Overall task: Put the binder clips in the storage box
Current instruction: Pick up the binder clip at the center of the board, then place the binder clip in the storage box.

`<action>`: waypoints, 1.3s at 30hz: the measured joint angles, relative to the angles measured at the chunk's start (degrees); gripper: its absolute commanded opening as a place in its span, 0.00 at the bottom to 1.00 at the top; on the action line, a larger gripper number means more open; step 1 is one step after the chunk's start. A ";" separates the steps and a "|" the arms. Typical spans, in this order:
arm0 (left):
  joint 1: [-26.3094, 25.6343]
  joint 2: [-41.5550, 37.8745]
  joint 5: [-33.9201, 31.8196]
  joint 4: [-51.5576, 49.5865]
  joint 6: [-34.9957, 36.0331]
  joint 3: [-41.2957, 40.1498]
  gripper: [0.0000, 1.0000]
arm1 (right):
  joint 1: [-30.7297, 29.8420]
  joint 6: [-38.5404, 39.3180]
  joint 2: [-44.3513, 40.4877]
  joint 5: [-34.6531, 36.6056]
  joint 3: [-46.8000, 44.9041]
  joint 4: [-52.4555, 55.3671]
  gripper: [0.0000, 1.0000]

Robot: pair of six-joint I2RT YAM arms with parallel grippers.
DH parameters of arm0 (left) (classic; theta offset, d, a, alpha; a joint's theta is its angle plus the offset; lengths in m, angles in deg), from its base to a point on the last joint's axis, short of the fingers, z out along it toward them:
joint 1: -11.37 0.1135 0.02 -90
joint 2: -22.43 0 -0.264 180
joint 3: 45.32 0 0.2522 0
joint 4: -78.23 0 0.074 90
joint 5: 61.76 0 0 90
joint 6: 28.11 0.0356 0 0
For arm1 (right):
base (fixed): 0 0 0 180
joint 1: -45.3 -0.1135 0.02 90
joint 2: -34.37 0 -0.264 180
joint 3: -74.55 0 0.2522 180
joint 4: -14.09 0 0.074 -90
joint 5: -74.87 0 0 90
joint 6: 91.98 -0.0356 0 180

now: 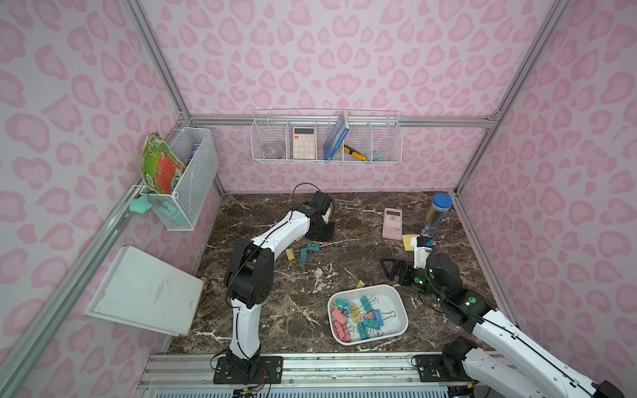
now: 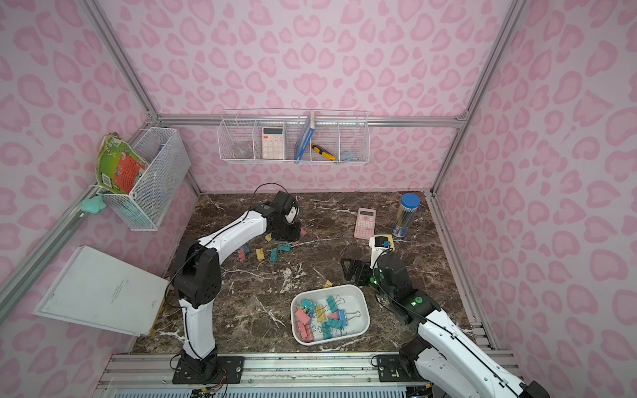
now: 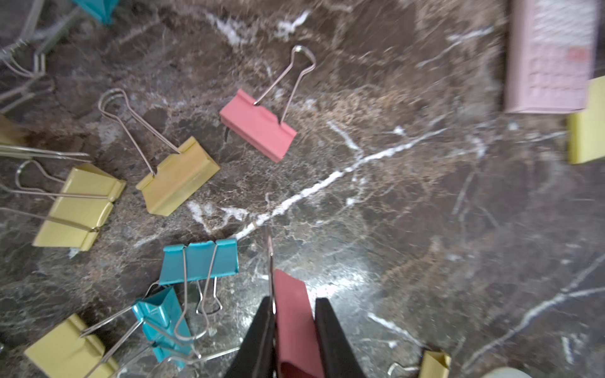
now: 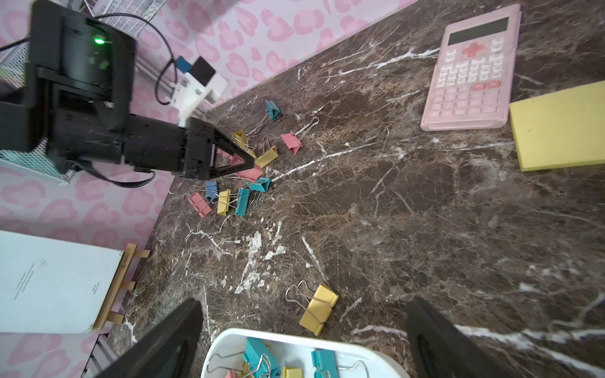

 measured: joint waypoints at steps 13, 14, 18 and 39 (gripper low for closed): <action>-15.63 -27.93 11.98 9.27 -1.66 -18.71 0.16 | 24.70 -5.38 6.29 -18.25 -5.33 -8.22 0.99; -17.53 -28.70 12.31 10.03 -2.05 -20.26 0.16 | 26.03 -5.42 6.38 -19.02 -5.33 -8.24 0.99; -24.48 -28.57 12.61 14.19 -2.05 -23.89 0.16 | 27.67 -5.31 6.47 -20.57 -4.81 -8.28 0.99; -37.66 -20.24 2.97 16.87 -3.39 -29.83 0.56 | 12.31 3.04 11.91 -12.70 7.06 -6.88 0.97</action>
